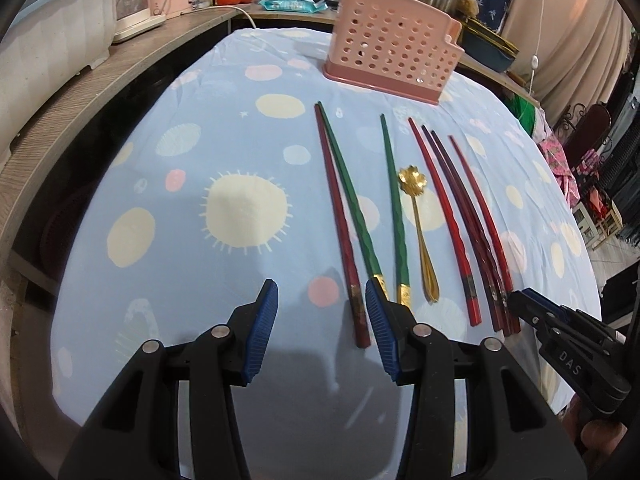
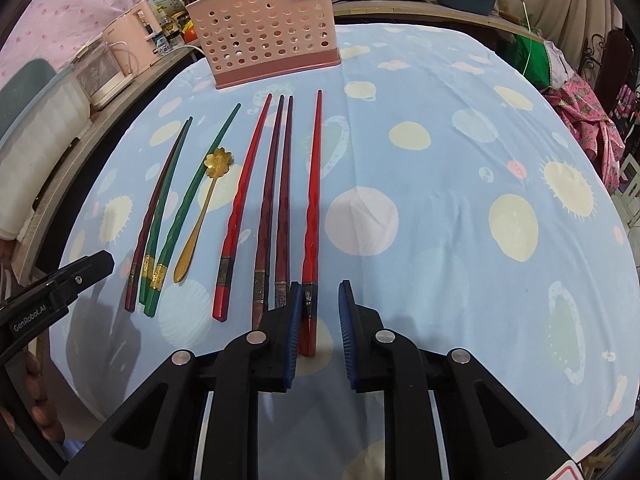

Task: Organize utensils
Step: 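Move both tools back down to the remaining chopsticks, then grasp a dark red chopstick with the left tool while the right tool grasps a red chopstick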

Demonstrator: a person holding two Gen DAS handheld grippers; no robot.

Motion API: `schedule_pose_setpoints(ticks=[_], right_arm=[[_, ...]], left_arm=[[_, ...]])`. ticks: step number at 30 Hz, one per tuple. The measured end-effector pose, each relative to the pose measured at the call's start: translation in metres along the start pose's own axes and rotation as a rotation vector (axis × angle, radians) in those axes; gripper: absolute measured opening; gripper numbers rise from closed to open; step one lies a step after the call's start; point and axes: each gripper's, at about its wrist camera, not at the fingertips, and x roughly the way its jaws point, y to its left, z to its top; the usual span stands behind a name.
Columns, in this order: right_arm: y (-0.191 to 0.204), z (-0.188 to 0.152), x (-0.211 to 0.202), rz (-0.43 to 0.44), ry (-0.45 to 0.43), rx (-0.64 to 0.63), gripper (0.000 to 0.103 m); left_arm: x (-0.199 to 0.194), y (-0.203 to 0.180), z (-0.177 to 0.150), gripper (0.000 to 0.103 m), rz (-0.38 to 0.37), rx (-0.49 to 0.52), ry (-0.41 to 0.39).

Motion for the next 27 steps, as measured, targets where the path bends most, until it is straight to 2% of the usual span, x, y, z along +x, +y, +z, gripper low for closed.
schedule_pose_setpoints(ticks=[4,18,21,23,27], right_arm=[[-0.004,-0.001,0.001,0.004,-0.003,0.009,0.008],[-0.004,-0.002,0.001,0.008,-0.006,0.009,0.007],[-0.004,-0.002,0.001,0.007,-0.006,0.009,0.008],[-0.004,-0.002,0.001,0.007,-0.006,0.009,0.007],[-0.004,-0.002,0.001,0.007,-0.006,0.009,0.008]], left_arm=[[0.003,-0.005,-0.004,0.043,-0.005,0.012,0.014],[0.016,-0.01,-0.009,0.042,-0.012,0.026,0.049],[0.017,-0.009,-0.008,0.041,-0.003,0.027,0.046],[0.017,-0.008,-0.008,0.036,0.001,0.026,0.042],[0.018,-0.006,-0.009,0.032,0.009,0.028,0.038]])
